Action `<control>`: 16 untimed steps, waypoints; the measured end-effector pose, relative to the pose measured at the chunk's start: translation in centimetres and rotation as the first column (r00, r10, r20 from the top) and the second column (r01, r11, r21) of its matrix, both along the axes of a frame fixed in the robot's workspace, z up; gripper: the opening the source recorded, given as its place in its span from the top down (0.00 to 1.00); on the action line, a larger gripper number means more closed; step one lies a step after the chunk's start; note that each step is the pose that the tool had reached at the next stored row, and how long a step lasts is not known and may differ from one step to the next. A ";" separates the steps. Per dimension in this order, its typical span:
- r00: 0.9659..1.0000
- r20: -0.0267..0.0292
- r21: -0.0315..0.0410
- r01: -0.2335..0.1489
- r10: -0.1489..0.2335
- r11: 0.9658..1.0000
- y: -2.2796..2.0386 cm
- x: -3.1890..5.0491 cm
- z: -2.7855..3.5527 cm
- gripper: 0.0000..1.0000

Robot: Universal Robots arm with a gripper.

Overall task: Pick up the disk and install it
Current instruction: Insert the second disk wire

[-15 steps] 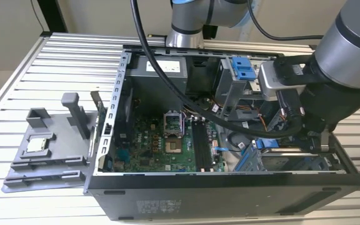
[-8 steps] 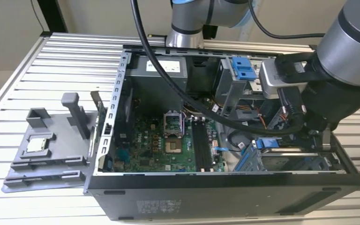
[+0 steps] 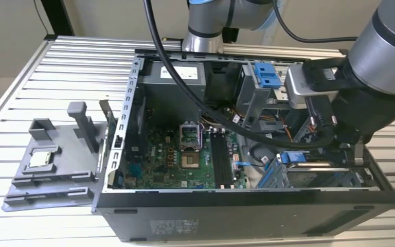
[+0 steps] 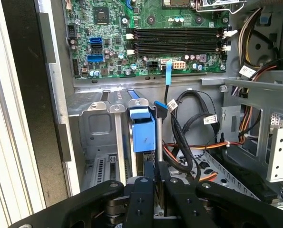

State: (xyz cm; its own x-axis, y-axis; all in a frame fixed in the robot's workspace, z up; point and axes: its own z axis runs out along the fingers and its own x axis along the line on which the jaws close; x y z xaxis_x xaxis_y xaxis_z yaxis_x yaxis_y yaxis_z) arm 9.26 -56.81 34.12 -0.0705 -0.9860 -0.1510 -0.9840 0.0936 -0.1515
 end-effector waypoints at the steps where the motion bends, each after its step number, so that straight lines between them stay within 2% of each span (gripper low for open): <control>1: 1.000 0.000 0.000 0.000 0.000 1.000 -0.01 0.01 0.00 1.00; 10: 1.000 0.003 0.000 0.000 0.000 1.000 -0.04 0.04 0.01 1.00; 14: 1.000 0.009 -0.004 0.000 0.000 1.000 -0.03 -0.02 0.02 1.00; 16: 1.000 0.017 -0.010 0.000 0.000 1.000 -0.03 -0.10 0.02 1.00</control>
State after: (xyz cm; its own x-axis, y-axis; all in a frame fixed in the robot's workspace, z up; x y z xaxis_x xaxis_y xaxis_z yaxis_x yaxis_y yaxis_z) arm 9.16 -56.84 34.14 -0.0680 -0.9875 -0.1425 -0.9814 0.0920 -0.1688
